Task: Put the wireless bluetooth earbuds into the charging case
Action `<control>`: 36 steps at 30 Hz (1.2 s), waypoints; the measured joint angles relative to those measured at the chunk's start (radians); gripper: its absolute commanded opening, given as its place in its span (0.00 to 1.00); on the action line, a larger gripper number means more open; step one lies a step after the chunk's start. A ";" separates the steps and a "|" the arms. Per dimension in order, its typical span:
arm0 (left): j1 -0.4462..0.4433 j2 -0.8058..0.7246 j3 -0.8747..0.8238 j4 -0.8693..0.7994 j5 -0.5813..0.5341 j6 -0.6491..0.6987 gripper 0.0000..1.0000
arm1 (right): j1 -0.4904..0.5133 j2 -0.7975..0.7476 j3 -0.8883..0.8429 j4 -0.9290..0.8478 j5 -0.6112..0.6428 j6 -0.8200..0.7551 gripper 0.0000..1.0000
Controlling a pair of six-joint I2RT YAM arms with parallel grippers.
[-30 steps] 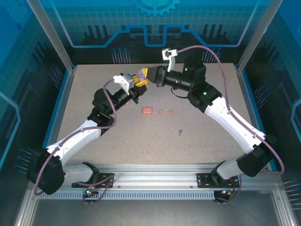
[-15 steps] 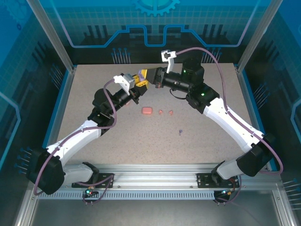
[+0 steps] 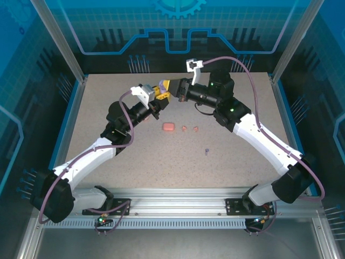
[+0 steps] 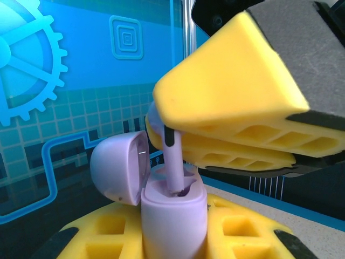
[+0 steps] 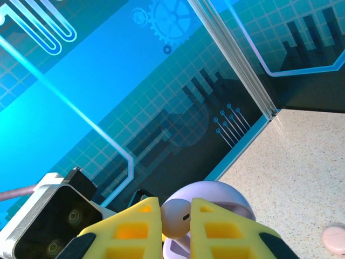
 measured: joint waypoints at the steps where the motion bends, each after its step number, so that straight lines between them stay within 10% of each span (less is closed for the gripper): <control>1: 0.000 0.000 0.001 0.000 0.000 0.000 0.00 | -0.001 -0.001 -0.001 0.005 0.000 0.004 0.13; 36: -0.005 0.003 0.003 -0.047 0.000 0.000 0.00 | -0.006 -0.024 -0.031 -0.069 0.023 -0.031 0.24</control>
